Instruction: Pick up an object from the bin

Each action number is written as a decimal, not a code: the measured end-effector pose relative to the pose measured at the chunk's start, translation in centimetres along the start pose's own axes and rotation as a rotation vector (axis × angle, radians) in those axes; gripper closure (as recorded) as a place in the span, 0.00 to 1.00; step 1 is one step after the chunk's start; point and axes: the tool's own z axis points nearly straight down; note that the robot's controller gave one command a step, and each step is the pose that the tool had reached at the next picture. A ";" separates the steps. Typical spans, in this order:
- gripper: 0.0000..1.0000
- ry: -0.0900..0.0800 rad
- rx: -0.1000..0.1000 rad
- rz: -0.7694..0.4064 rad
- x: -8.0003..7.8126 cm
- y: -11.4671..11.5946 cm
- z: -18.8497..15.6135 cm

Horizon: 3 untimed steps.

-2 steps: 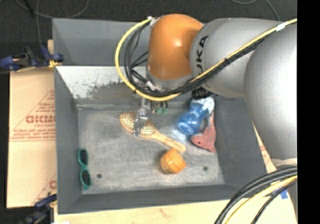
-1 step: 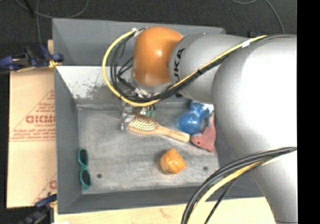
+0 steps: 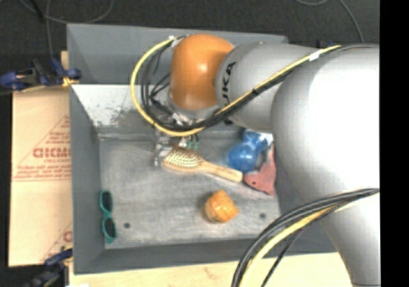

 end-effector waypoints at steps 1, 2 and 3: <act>1.00 0.018 0.009 -0.003 1.0 -2.4 -5.1; 0.00 0.014 0.010 -0.113 4.6 -6.1 -5.8; 0.00 0.014 0.009 -0.112 4.6 -6.1 -5.8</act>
Offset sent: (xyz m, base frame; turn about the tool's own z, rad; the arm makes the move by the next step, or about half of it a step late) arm -0.0457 -0.0626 0.0553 -0.1148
